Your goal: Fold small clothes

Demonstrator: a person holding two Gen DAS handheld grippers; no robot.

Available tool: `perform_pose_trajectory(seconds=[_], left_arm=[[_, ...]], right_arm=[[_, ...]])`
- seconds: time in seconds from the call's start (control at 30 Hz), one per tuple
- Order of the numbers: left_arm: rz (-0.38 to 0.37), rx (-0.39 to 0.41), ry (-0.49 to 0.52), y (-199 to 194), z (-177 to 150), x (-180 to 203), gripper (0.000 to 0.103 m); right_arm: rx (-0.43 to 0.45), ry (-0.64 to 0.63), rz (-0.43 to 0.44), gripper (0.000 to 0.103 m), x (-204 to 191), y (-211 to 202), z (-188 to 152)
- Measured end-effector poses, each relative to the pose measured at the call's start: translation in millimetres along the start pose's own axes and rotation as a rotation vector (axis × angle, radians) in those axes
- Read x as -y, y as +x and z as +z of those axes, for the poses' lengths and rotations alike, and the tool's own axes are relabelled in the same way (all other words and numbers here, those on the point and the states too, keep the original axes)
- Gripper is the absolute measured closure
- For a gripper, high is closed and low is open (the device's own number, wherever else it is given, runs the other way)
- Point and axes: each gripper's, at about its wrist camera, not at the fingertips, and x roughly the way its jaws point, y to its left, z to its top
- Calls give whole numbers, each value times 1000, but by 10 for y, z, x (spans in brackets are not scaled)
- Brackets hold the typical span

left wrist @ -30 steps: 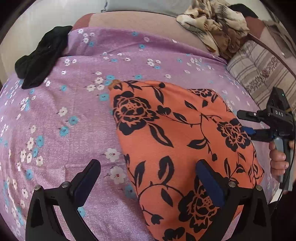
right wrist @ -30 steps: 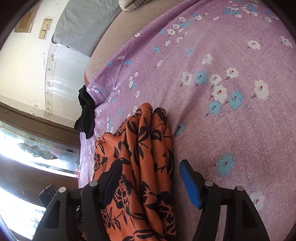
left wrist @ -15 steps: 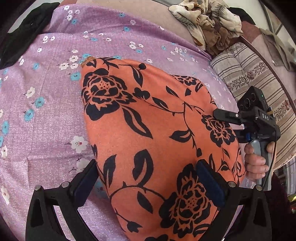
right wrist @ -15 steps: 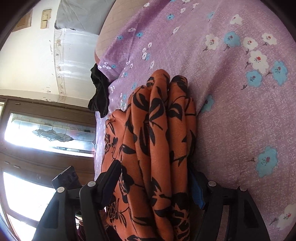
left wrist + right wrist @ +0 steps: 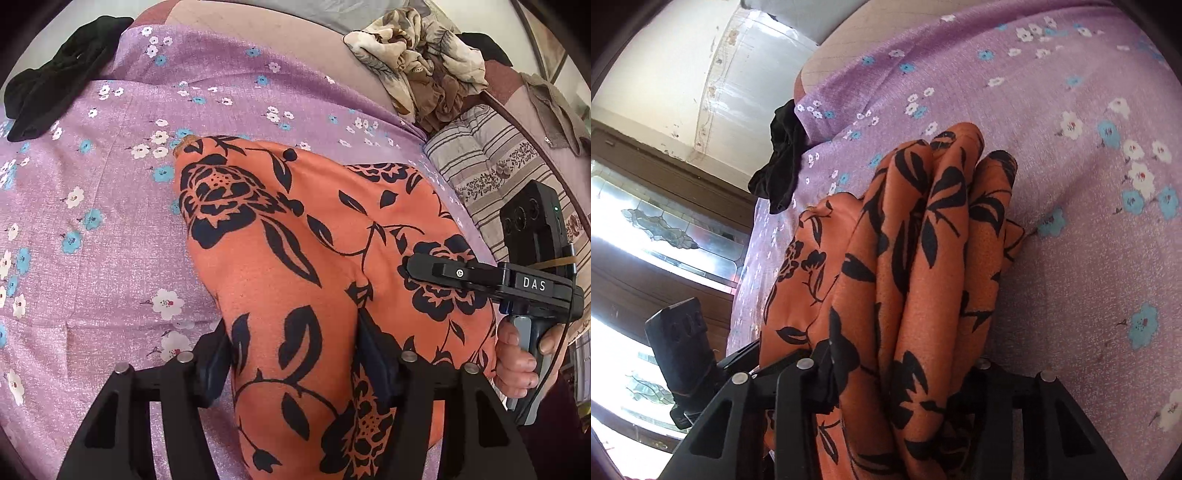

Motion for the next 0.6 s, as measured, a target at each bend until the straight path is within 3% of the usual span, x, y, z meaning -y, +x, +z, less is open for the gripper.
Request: perform_pose_trajectory(seconds=[0.17, 0.6], left_arm=[[-6, 15, -16, -149, 5, 0, 45], [84, 152, -19, -855, 54, -71, 45]], right_arm=[[48, -47, -3, 59, -192, -144, -17], [137, -115, 105, 59, -742, -293, -97]])
